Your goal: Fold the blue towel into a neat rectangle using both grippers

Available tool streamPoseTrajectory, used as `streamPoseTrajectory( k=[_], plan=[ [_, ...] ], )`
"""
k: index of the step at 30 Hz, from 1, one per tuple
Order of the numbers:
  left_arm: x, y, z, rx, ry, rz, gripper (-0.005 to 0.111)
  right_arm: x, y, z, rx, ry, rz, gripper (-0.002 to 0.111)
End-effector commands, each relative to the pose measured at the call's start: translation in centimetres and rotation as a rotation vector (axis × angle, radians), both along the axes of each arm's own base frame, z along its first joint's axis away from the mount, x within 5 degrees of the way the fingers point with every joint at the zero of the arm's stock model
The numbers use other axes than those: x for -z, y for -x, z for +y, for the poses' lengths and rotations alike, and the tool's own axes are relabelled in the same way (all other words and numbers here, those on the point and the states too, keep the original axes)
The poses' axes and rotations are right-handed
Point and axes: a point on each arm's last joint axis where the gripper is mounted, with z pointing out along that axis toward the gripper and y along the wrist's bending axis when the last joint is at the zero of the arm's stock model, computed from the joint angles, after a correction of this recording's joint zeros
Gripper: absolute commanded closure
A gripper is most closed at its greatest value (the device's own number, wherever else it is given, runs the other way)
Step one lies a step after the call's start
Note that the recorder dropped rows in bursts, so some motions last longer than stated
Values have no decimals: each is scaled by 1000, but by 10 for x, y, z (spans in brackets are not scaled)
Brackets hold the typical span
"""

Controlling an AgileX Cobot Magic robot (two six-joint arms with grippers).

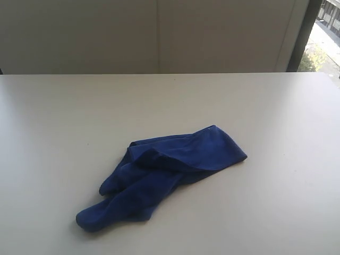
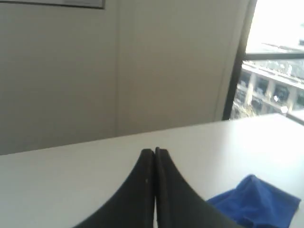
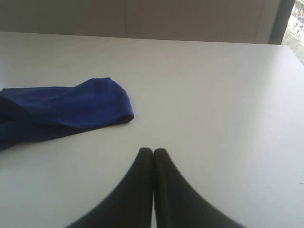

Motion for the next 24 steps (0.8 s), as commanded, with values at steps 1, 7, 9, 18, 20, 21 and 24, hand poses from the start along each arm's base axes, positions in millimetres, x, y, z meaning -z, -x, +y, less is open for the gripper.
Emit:
streamPoseTrajectory(
  k=[1, 7, 9, 18, 20, 21, 24],
  plan=[
    [-7, -31, -8, 70, -176, 119, 107, 0, 0, 0, -3, -5, -13, 108],
    [29, -54, 15, -207, -198, 304, 107, -1, 0, 0, -5, 3, -22, 108],
    [43, -54, 10, -154, -201, 360, 107, -7, -1, 0, -5, 1, -95, 108],
    [52, -48, -16, 167, -207, 397, 107, -72, 13, -5, -34, -533, -820, 108],
    [59, -45, -15, 160, -214, 418, 107, -81, 21, -7, -58, -555, -951, 108],
    [63, -44, -14, 149, -218, 431, 107, -84, 23, -7, -68, -570, -992, 108],
    [67, -43, -12, 139, -227, 439, 107, -85, 24, -8, -78, -594, -1008, 108]
  ],
)
